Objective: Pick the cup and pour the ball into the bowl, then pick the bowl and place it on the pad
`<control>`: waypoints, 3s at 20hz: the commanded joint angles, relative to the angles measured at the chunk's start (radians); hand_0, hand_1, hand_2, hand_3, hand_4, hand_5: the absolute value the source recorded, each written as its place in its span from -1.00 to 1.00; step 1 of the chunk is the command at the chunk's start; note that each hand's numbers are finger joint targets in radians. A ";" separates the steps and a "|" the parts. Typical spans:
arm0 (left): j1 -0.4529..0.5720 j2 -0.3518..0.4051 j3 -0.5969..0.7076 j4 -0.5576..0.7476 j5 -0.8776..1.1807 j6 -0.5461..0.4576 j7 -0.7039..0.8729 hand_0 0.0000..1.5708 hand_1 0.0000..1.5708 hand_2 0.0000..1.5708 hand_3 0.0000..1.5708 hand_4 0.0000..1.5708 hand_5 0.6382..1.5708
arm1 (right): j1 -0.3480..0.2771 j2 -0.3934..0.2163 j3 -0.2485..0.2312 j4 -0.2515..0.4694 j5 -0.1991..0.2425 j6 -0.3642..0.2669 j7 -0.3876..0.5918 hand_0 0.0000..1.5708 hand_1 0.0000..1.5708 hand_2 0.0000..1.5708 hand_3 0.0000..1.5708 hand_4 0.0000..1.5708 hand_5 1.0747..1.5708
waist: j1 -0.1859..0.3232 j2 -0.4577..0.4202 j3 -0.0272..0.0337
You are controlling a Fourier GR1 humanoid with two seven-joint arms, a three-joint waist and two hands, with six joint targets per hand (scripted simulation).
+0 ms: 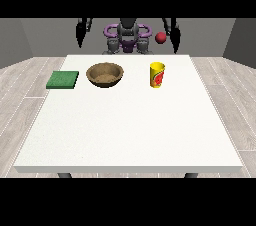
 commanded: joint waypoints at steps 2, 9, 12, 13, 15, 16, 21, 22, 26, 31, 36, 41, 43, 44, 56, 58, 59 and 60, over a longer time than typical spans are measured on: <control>-0.010 0.025 0.006 -0.068 0.006 -0.005 0.047 -1.00 -1.00 -1.00 -1.00 -1.00 0.90 | -0.005 -0.036 -0.011 -0.066 -0.002 0.008 0.050 -1.00 -1.00 -1.00 -1.00 -1.00 0.99 | -0.002 -0.171 0.0267; 0.078 -0.103 -0.136 -0.185 0.164 -0.006 0.015 -1.00 -1.00 -1.00 -1.00 -1.00 0.91 | 0.075 -0.001 -0.083 -0.052 -0.134 0.052 -0.044 -1.00 -1.00 -1.00 -1.00 -1.00 0.99 | 0.028 -0.273 0.0404; 0.067 -0.105 -0.189 -0.285 0.142 0.054 0.052 -1.00 -1.00 -1.00 -1.00 -1.00 0.89 | 0.034 -0.044 -0.133 -0.082 -0.161 0.074 -0.024 -1.00 -1.00 -1.00 -1.00 -1.00 0.98 | 0.041 -0.190 0.0400; 0.103 -0.098 -0.166 -0.308 0.133 0.001 0.013 -1.00 -1.00 -1.00 -1.00 -1.00 0.87 | 0.026 0.012 -0.089 -0.108 -0.126 0.023 -0.022 -1.00 -1.00 -1.00 -1.00 -1.00 0.99 | 0.046 -0.157 0.0398; 0.093 -0.102 -0.155 -0.285 0.074 0.042 -0.034 -1.00 -1.00 -1.00 -1.00 -1.00 0.83 | 0.045 0.026 -0.057 -0.174 -0.128 0.029 0.022 -1.00 -1.00 -1.00 -1.00 -1.00 0.98 | 0.008 -0.127 0.0397; 0.041 -0.070 -0.137 -0.291 0.081 0.011 -0.023 -1.00 -1.00 -1.00 -1.00 -1.00 0.80 | -0.001 0.013 -0.099 -0.084 -0.130 0.035 -0.059 -1.00 -1.00 -1.00 -1.00 -1.00 0.98 | 0.035 -0.080 0.0399; -0.129 -0.051 -0.077 -0.191 0.049 0.019 -0.083 -1.00 -1.00 -1.00 -1.00 -1.00 0.60 | -0.113 -0.014 -0.115 -0.004 -0.137 0.081 -0.140 -1.00 -1.00 -1.00 -1.00 -1.00 0.97 | 0.014 0.076 0.0400; -0.147 -0.053 -0.076 -0.156 0.019 0.029 -0.131 -1.00 -1.00 -1.00 -1.00 -1.00 0.58 | -0.137 0.018 -0.088 -0.003 -0.126 0.065 -0.154 -1.00 -1.00 -1.00 -1.00 -1.00 0.97 | 0.010 0.101 0.0399; -0.243 0.032 0.045 -0.051 0.057 -0.021 -0.208 -1.00 -1.00 -1.00 -1.00 -1.00 0.41 | -0.184 -0.032 -0.135 0.045 -0.159 0.126 -0.222 -1.00 -1.00 -1.00 -1.00 -1.00 0.97 | -0.023 0.213 0.0398; -0.340 0.068 0.094 0.077 0.045 -0.027 -0.287 -1.00 -1.00 -1.00 -1.00 -1.00 0.32 | -0.253 -0.040 -0.149 0.136 -0.121 0.118 -0.315 -1.00 -1.00 -1.00 -1.00 -1.00 0.96 | -0.028 0.298 0.0399; -0.330 0.068 0.124 0.295 0.027 -0.046 -0.411 -1.00 -1.00 -1.00 -1.00 -1.00 0.30 | -0.238 -0.086 -0.180 0.174 -0.152 0.168 -0.280 -1.00 -1.00 -1.00 -1.00 -1.00 0.96 | -0.058 0.214 0.0395; -0.451 0.058 0.142 0.415 -0.001 0.013 -0.445 -1.00 -1.00 -1.00 -1.00 -1.00 0.29 | -0.315 -0.117 -0.213 0.258 -0.174 0.200 -0.311 -1.00 -1.00 -1.00 -1.00 -1.00 0.97 | -0.071 0.242 0.0396; -0.469 0.013 0.133 0.440 -0.031 0.084 -0.482 -1.00 -1.00 -1.00 -1.00 -1.00 0.28 | -0.322 -0.129 -0.218 0.279 -0.182 0.233 -0.352 -1.00 -1.00 -1.00 -1.00 -1.00 0.97 | -0.091 0.283 0.0397; -0.481 0.092 0.194 0.491 0.016 0.006 -0.534 -1.00 -1.00 -1.00 -1.00 -1.00 0.27 | -0.331 -0.135 -0.236 0.255 -0.199 0.214 -0.308 -1.00 -1.00 -1.00 -1.00 -1.00 0.97 | -0.086 0.285 0.0394; -0.570 0.058 0.228 0.801 0.002 0.062 -0.731 -1.00 -1.00 -1.00 -1.00 -1.00 0.25 | -0.331 -0.195 -0.269 0.316 -0.228 0.296 -0.352 -1.00 -1.00 -1.00 -1.00 -1.00 0.95 | -0.134 0.309 0.0391; -0.557 0.042 0.228 0.795 0.043 0.000 -0.729 -0.16 -0.16 0.16 -0.64 -1.00 0.69 | -0.317 -0.193 -0.283 0.368 -0.225 0.309 -0.417 -1.00 -1.00 -1.00 -1.00 -1.00 0.95 | -0.105 0.303 0.0394; -0.557 0.089 0.203 0.783 -0.087 0.179 -0.748 0.58 0.58 1.00 1.00 -0.40 0.72 | -0.382 -0.203 -0.288 0.328 -0.246 0.288 -0.348 -1.00 -1.00 -1.00 -1.00 -1.00 0.96 | -0.132 0.333 0.0391; -0.532 0.105 0.171 0.751 -0.167 0.285 -0.763 0.64 0.64 1.00 1.00 0.00 0.90 | -0.373 -0.207 -0.293 0.364 -0.244 0.316 -0.407 -1.00 -1.00 -1.00 -1.00 -1.00 0.96 | -0.139 0.364 0.0412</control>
